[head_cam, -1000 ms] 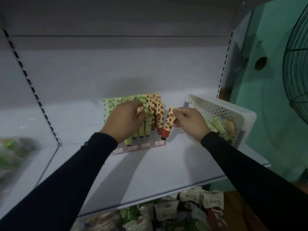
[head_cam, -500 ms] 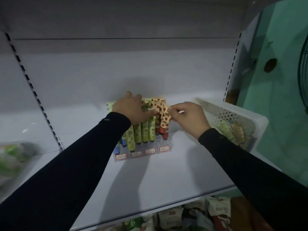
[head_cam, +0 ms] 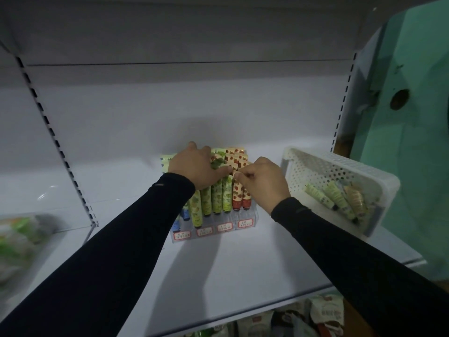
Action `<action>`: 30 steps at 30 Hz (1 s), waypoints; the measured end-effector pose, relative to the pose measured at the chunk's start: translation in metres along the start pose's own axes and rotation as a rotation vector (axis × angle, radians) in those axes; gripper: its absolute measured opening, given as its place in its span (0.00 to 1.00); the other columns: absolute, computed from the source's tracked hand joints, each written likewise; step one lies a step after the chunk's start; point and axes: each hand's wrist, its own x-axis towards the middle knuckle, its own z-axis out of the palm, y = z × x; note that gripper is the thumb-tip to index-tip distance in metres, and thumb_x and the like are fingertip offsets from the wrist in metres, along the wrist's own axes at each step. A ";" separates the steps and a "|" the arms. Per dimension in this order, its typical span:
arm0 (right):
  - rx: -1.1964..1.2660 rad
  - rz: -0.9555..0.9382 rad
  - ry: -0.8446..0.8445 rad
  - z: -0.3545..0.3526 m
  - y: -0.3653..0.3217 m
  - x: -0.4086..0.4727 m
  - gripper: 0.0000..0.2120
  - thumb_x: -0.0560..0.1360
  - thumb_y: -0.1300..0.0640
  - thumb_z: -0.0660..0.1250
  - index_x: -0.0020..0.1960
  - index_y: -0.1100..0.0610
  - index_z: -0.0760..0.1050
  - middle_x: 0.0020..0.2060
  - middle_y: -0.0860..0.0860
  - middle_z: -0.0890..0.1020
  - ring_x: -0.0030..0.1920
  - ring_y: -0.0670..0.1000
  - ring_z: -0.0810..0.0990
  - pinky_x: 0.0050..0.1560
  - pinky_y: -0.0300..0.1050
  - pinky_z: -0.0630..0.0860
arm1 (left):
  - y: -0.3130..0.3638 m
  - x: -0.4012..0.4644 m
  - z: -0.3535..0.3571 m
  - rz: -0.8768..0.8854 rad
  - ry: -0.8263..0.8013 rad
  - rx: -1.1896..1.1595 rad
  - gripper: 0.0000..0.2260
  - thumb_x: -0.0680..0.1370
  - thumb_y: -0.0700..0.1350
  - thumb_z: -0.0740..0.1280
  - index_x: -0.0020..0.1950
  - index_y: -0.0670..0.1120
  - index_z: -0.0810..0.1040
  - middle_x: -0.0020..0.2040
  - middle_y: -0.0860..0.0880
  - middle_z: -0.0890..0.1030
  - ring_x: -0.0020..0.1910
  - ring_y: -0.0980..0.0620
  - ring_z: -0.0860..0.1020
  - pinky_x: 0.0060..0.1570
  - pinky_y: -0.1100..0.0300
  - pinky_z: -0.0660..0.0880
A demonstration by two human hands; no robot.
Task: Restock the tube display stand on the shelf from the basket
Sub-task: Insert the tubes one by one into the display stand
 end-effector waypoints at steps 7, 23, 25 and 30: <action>-0.049 -0.008 -0.019 0.000 0.001 0.001 0.12 0.78 0.52 0.65 0.41 0.56 0.83 0.35 0.48 0.72 0.38 0.47 0.71 0.39 0.41 0.63 | 0.000 -0.001 0.000 -0.003 -0.009 -0.001 0.36 0.71 0.75 0.57 0.65 0.47 0.71 0.61 0.44 0.71 0.54 0.43 0.78 0.49 0.51 0.75; -0.060 -0.026 0.029 0.003 0.005 -0.002 0.17 0.78 0.49 0.65 0.36 0.58 0.81 0.33 0.51 0.77 0.35 0.50 0.75 0.37 0.47 0.74 | 0.000 0.000 0.000 0.001 0.000 -0.010 0.36 0.72 0.74 0.57 0.65 0.47 0.72 0.60 0.44 0.71 0.52 0.43 0.78 0.47 0.53 0.74; -0.063 -0.018 0.013 0.002 0.005 0.001 0.18 0.78 0.48 0.65 0.36 0.58 0.81 0.32 0.51 0.78 0.35 0.51 0.76 0.38 0.47 0.75 | 0.000 -0.001 0.000 0.001 0.000 -0.012 0.35 0.72 0.74 0.57 0.65 0.47 0.72 0.60 0.44 0.71 0.53 0.43 0.78 0.48 0.52 0.74; -0.052 0.005 -0.040 0.002 0.003 0.006 0.18 0.78 0.47 0.65 0.37 0.59 0.80 0.29 0.50 0.76 0.31 0.48 0.72 0.35 0.45 0.71 | 0.001 -0.001 0.000 0.003 -0.003 -0.014 0.35 0.72 0.74 0.58 0.65 0.47 0.72 0.60 0.44 0.71 0.52 0.44 0.78 0.47 0.53 0.73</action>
